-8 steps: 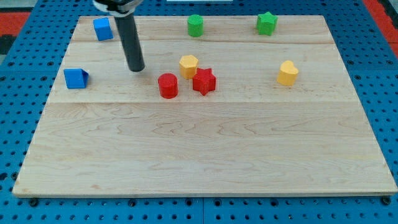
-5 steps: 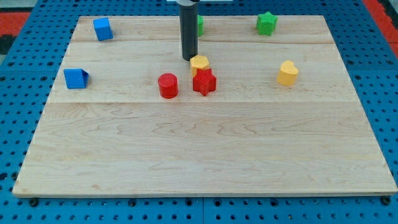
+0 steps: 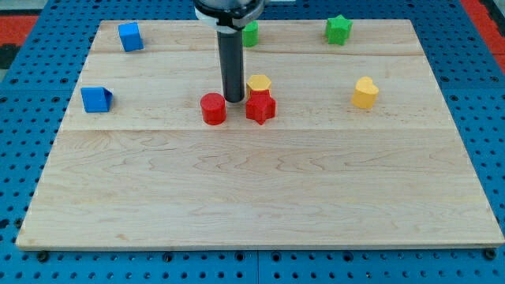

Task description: Push the yellow hexagon to the bottom right

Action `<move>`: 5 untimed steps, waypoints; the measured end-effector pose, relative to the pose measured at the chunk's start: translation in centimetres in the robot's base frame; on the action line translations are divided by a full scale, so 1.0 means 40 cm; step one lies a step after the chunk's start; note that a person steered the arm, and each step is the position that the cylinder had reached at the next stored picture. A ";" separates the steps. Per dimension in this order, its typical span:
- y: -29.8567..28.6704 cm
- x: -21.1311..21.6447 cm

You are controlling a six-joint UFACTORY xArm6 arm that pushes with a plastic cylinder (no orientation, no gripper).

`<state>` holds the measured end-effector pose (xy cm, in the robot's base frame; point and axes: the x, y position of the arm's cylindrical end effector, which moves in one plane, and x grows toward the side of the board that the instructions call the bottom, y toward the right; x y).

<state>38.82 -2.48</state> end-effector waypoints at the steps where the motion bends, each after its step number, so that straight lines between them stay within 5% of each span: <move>1: 0.023 -0.077; 5: 0.160 -0.125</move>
<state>33.83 3.93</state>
